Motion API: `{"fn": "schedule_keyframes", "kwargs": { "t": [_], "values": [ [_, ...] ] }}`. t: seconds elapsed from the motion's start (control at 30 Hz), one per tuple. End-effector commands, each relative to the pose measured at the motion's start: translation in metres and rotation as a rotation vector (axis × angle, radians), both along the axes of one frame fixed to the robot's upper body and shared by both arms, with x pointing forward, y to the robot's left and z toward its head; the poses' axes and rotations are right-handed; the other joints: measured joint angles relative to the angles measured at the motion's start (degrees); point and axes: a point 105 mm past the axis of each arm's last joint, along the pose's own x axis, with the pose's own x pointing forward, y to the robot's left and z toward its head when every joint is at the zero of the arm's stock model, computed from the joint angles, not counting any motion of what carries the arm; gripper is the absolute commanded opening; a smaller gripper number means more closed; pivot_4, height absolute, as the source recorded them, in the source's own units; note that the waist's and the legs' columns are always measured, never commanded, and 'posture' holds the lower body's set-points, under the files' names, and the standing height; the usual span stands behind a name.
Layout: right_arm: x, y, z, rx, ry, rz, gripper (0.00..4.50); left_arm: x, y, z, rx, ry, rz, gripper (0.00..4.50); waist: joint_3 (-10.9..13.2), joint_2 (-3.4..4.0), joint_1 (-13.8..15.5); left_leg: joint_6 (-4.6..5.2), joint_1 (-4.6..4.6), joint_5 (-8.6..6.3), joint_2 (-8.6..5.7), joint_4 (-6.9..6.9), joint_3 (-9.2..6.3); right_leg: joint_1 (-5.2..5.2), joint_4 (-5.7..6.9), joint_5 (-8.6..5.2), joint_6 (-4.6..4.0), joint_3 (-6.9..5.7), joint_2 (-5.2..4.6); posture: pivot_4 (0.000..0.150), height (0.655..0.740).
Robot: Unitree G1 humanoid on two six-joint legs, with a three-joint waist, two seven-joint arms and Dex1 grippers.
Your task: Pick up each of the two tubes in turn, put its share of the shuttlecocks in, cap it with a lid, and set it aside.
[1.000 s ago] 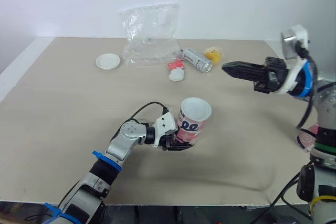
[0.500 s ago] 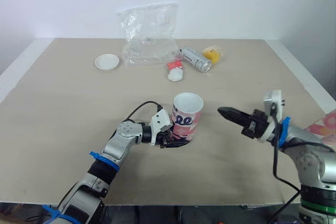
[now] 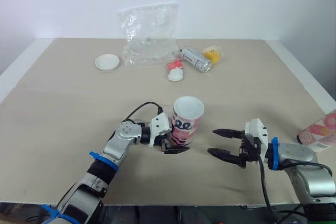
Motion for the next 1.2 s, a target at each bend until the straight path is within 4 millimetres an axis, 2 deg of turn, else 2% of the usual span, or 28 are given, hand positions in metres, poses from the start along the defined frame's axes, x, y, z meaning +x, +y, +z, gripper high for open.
{"fn": "schedule_keyframes", "kwargs": {
  "t": [0.03, 0.67, 0.97, 1.2],
  "values": [
    [-0.003, 0.004, 0.003, -0.014, -0.040, 0.053, 4.46, 0.000, 0.007, -0.010, 0.059, -0.005, -0.016, 4.50, 0.0, 0.00, 0.0, 0.00, 0.00, 0.00, 0.00, 0.00, 0.00, 0.00, 0.00, 0.00, 0.00, 0.00, 0.00, 0.150, 0.7400],
    [0.025, 0.038, -0.009, 0.030, -0.079, 0.153, 4.46, 0.000, 0.046, 0.012, 0.050, -0.089, 0.038, 4.50, 0.2, -0.16, 0.1, -0.01, -0.03, 0.00, 0.03, -0.02, -0.04, 0.01, 0.01, 0.10, 0.16, -0.03, 0.03, 0.150, 0.7400],
    [0.031, 0.052, -0.011, 0.047, -0.079, 0.209, 4.46, -0.012, 0.059, 0.032, -0.086, 0.011, 0.086, 4.50, 0.2, -0.17, 0.2, -0.01, -0.06, 0.00, 0.03, -0.02, -0.04, 0.00, 0.01, 0.09, 0.17, -0.04, 0.01, 0.150, 0.7400],
    [0.034, 0.062, -0.016, 0.050, -0.078, 0.236, 4.46, -0.018, 0.062, 0.034, -0.101, 0.014, 0.080, 4.50, 0.2, -0.17, 0.2, -0.01, -0.05, 0.00, 0.03, -0.01, -0.06, 0.01, 0.02, 0.10, 0.16, -0.05, 0.02, 0.150, 0.7400]
  ]
}}
